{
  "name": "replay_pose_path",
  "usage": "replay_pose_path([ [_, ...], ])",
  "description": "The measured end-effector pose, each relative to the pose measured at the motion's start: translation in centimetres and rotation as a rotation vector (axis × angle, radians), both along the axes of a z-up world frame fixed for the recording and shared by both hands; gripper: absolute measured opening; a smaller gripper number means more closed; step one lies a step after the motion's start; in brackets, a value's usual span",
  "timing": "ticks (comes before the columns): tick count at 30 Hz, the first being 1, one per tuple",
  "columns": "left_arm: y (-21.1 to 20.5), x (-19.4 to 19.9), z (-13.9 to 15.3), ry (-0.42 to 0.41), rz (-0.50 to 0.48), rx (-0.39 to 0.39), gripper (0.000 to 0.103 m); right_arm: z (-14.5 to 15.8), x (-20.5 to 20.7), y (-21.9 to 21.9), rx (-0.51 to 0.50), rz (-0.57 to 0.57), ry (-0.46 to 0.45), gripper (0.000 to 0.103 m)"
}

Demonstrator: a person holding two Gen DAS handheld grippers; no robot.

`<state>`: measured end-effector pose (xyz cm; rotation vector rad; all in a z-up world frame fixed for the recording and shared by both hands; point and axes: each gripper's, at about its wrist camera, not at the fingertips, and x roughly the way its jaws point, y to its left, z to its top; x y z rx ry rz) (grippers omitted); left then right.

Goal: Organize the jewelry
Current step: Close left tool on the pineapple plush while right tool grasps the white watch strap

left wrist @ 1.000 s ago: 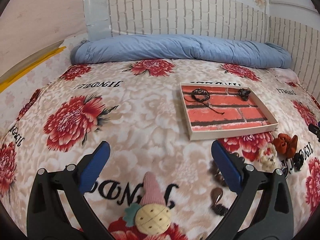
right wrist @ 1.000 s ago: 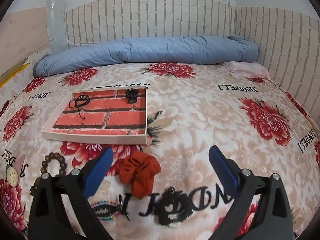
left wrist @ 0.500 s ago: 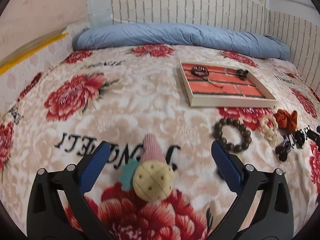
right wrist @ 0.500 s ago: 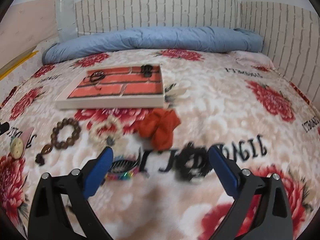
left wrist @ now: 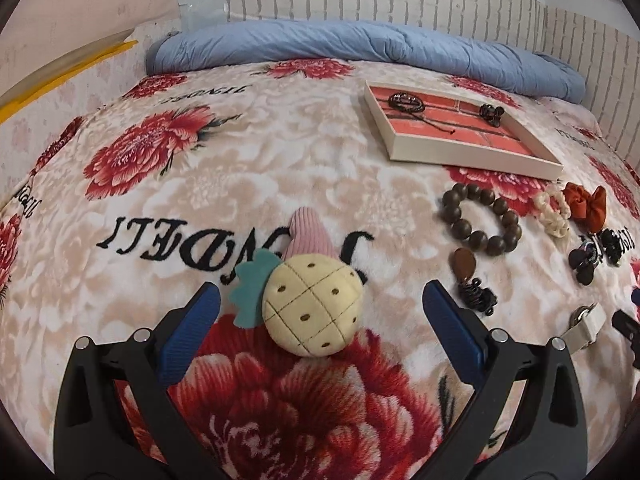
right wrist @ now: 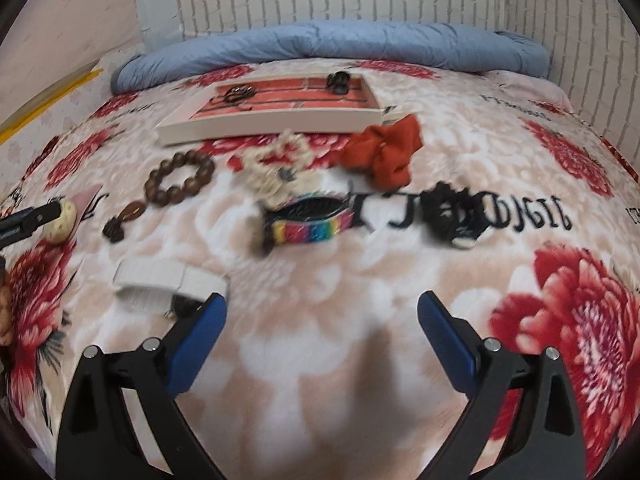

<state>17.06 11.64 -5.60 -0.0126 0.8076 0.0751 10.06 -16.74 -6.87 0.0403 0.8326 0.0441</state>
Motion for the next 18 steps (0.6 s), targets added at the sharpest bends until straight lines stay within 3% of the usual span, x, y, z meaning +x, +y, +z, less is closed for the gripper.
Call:
replay_pose_path([
  [18, 1.3, 1.7, -2.2, 0.072, 0.003, -0.068, 0.098, -0.6, 1.6, 4.1, -0.038, 0.056, 0.026, 0.094],
])
